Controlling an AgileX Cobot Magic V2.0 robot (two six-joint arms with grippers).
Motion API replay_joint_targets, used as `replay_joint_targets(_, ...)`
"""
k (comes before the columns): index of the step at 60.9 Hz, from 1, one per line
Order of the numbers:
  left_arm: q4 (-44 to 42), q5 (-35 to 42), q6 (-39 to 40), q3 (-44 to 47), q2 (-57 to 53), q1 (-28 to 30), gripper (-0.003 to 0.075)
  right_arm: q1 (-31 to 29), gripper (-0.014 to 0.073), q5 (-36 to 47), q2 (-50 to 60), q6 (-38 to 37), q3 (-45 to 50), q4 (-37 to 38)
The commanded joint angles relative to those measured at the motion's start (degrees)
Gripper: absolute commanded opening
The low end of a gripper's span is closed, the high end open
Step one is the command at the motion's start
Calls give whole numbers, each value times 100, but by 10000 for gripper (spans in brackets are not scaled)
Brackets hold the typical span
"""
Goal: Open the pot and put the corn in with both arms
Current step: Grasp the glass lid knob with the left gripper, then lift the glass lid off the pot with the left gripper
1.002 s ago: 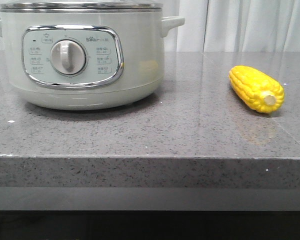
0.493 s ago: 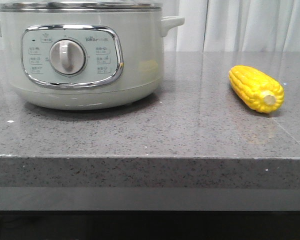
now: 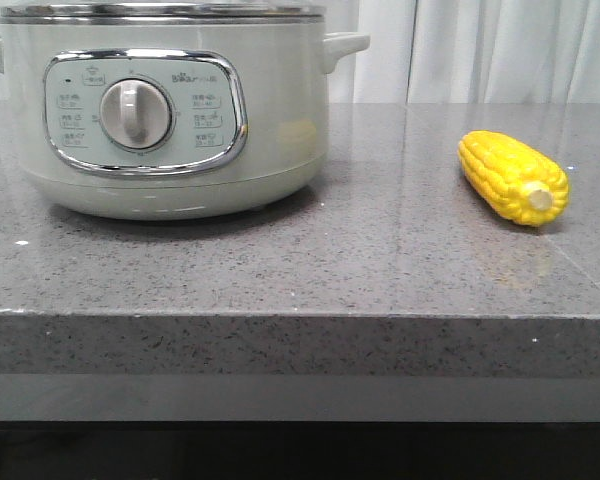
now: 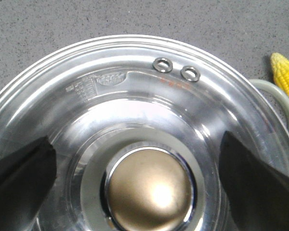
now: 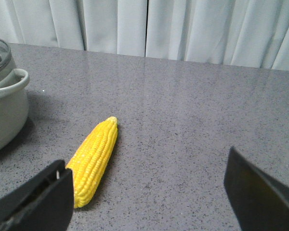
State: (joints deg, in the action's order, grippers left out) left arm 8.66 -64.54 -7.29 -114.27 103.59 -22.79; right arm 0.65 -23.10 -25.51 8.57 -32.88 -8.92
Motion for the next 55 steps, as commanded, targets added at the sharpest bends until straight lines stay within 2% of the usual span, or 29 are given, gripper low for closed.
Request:
replay_joint_targets(1,71,271,0,-211,-251,-37,606,-32,645,484,-59,0,-201,37)
replay_joint_targets(16,58,232,0,-211,-251,-37,433,-32,645,479,-59,0,-201,37)
replay_joint_targets(37,-162,-34,0,-389,-251,-37,263,-32,645,479,-59,0,-201,37)
replay_joint_targets(46,-162,-34,0,-692,-251,-37,209,-32,645,479,-59,0,-201,37)
replay_joint_targets(55,-162,-34,0,-995,-251,-37,201,-32,645,479,-59,0,-201,37)
